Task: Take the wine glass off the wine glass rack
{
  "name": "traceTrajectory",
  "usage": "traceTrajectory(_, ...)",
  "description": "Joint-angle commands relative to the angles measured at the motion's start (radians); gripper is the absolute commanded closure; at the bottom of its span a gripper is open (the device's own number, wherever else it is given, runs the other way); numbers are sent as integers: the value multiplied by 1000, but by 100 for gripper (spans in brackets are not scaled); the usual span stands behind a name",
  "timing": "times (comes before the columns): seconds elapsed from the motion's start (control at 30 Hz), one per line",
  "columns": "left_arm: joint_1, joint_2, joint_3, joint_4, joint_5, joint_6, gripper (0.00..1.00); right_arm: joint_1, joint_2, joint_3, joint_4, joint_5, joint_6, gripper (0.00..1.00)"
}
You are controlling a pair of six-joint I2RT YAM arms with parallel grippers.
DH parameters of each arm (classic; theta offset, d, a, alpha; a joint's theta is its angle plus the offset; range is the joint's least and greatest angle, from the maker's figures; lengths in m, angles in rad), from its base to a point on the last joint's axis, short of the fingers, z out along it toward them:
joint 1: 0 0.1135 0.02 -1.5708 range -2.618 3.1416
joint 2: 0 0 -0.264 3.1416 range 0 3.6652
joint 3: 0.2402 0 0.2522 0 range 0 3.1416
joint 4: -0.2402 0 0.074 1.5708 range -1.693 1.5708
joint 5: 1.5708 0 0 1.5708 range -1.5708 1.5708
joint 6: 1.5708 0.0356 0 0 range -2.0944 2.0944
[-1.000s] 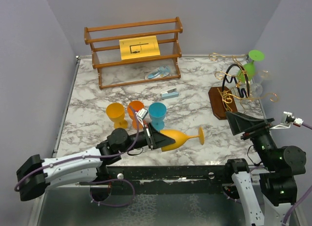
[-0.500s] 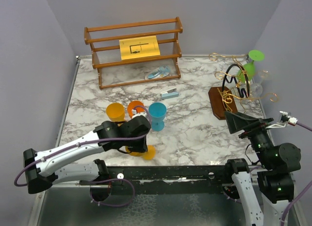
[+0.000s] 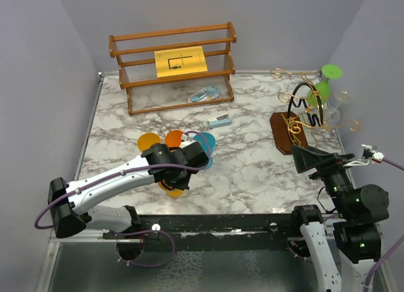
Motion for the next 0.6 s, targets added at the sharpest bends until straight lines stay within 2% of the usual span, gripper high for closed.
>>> traceTrajectory(0.0, 37, 41, 44, 3, -32, 82, 100, 7, -7, 30, -22, 26, -22, 8)
traceTrajectory(0.37, 93, 54, -34, 100, 64, 144, 100, 7, -5, 39, -35, 30, -23, 7)
traceTrajectory(0.57, 112, 54, -60, 118, 70, 160, 81, 7, -1, 59, -65, 26, -13, 8)
